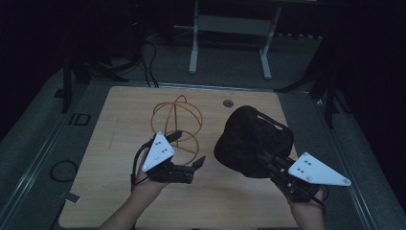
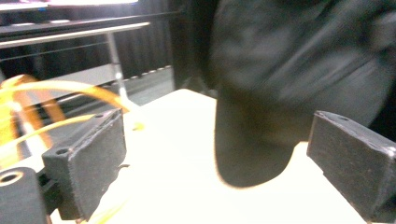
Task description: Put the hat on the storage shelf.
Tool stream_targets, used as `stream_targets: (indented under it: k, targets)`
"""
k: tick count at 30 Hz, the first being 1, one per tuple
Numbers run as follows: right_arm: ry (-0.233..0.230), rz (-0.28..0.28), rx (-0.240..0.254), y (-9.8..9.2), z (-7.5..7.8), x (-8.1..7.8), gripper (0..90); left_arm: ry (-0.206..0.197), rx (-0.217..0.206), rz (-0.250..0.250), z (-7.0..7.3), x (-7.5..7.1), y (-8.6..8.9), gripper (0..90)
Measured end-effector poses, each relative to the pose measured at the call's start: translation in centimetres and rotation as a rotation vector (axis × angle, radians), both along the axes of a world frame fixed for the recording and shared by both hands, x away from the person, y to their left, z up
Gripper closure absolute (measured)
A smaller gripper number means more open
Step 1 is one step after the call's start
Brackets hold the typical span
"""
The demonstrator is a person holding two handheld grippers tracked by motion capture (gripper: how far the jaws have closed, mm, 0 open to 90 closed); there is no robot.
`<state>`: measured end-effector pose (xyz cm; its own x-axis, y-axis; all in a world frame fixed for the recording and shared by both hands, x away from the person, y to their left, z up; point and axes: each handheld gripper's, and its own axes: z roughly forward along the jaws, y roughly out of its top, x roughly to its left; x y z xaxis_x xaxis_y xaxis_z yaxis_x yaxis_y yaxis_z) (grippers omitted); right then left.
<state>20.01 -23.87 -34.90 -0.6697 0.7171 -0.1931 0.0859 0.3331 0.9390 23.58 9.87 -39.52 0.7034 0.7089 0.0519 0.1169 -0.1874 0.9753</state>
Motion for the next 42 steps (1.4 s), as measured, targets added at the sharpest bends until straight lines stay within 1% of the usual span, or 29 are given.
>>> stream_targets:
  k: [2, 3, 6, 7, 10, 12, 14, 16, 17, 19, 21, 23, 24, 26, 27, 29, 31, 33, 35, 37, 39, 41, 42]
  targets:
    - [-0.005, 0.016, 0.003, 0.0, 0.5, 0.0, 87.2, -0.016, 0.016, 0.035, -0.7, -0.1, 1.1, 5.1]
    - [-0.006, 0.02, 0.005, 0.1, 0.7, 0.0, 87.2, -0.022, 0.032, 0.056, -1.1, -0.2, 1.9, 5.1]
    - [-0.007, 0.053, 0.007, 0.4, 1.4, 0.2, 87.2, -0.005, 0.035, 0.105, -2.4, -0.3, 3.8, 5.2]
    - [-0.005, 0.062, 0.008, 0.5, 1.5, 0.3, 87.2, 0.011, 0.027, 0.123, -2.9, -0.3, 4.4, 5.2]
    - [0.003, 0.093, 0.005, 1.2, 2.1, 0.7, 87.1, 0.043, 0.01, 0.181, -4.6, -0.3, 6.5, 5.2]
    - [0.007, 0.111, 0.002, 1.8, 2.5, 0.9, 87.2, 0.058, 0.001, 0.222, -5.7, -0.4, 7.8, 5.2]
    - [0.012, 0.138, 0.004, 2.4, 2.9, 1.2, 87.2, 0.072, 0.003, 0.271, -6.7, -0.6, 9.1, 5.2]
    - [0.01, 0.161, 0.002, 3.0, 3.3, 1.3, 87.1, 0.085, -0.008, 0.317, -7.9, -0.8, 10.4, 5.2]
    - [0.01, 0.176, 0.007, 3.4, 3.6, 1.5, 87.1, 0.089, -0.006, 0.332, -8.3, -0.8, 10.7, 5.2]
    - [0.007, 0.197, 0.006, 4.0, 4.0, 1.6, 87.1, 0.099, -0.015, 0.36, -9.3, -1.1, 11.7, 5.2]
    - [0.006, 0.223, 0.003, 4.9, 4.3, 1.8, 87.1, 0.105, -0.004, 0.396, -10.3, -1.4, 12.5, 5.2]
    - [0.004, 0.256, -0.005, 6.0, 4.8, 2.1, 87.1, 0.11, -0.01, 0.427, -11.0, -1.6, 13.2, 5.2]
    - [0.002, 0.263, -0.007, 6.4, 5.0, 2.3, 87.2, 0.114, -0.014, 0.44, -11.3, -1.6, 13.5, 5.2]
    - [0.005, 0.288, -0.012, 7.3, 5.3, 2.6, 87.1, 0.116, -0.045, 0.468, -12.0, -1.8, 14.1, 5.2]
    - [0.007, 0.3, -0.01, 7.8, 5.5, 2.8, 87.1, 0.123, -0.055, 0.486, -12.4, -1.9, 14.5, 5.2]
    - [0.016, 0.326, -0.011, 8.9, 5.9, 3.5, 87.1, 0.139, -0.075, 0.499, -12.9, -1.9, 14.9, 5.2]
    - [0.026, 0.34, -0.014, 9.8, 6.2, 4.1, 87.1, 0.142, -0.061, 0.511, -13.2, -1.8, 15.1, 5.2]
    - [0.041, 0.356, -0.012, 10.7, 6.3, 4.9, 87.1, 0.124, -0.044, 0.521, -13.1, -1.9, 15.2, 5.2]
    - [0.059, 0.366, -0.013, 11.6, 6.4, 5.7, 87.1, 0.111, -0.044, 0.523, -13.0, -2.0, 15.4, 5.2]
    - [0.077, 0.37, -0.022, 12.5, 6.3, 6.6, 87.1, 0.109, -0.045, 0.534, -13.0, -2.0, 15.4, 5.2]
    - [0.098, 0.378, -0.024, 13.1, 6.2, 7.4, 87.1, 0.109, -0.055, 0.533, -13.1, -2.0, 15.5, 5.2]
    - [0.114, 0.377, -0.033, 13.7, 6.0, 8.2, 87.1, 0.108, -0.052, 0.535, -13.2, -2.0, 15.5, 5.2]
    - [0.128, 0.381, -0.03, 14.0, 5.8, 8.6, 87.0, 0.107, -0.056, 0.536, -13.2, -2.0, 15.6, 5.2]
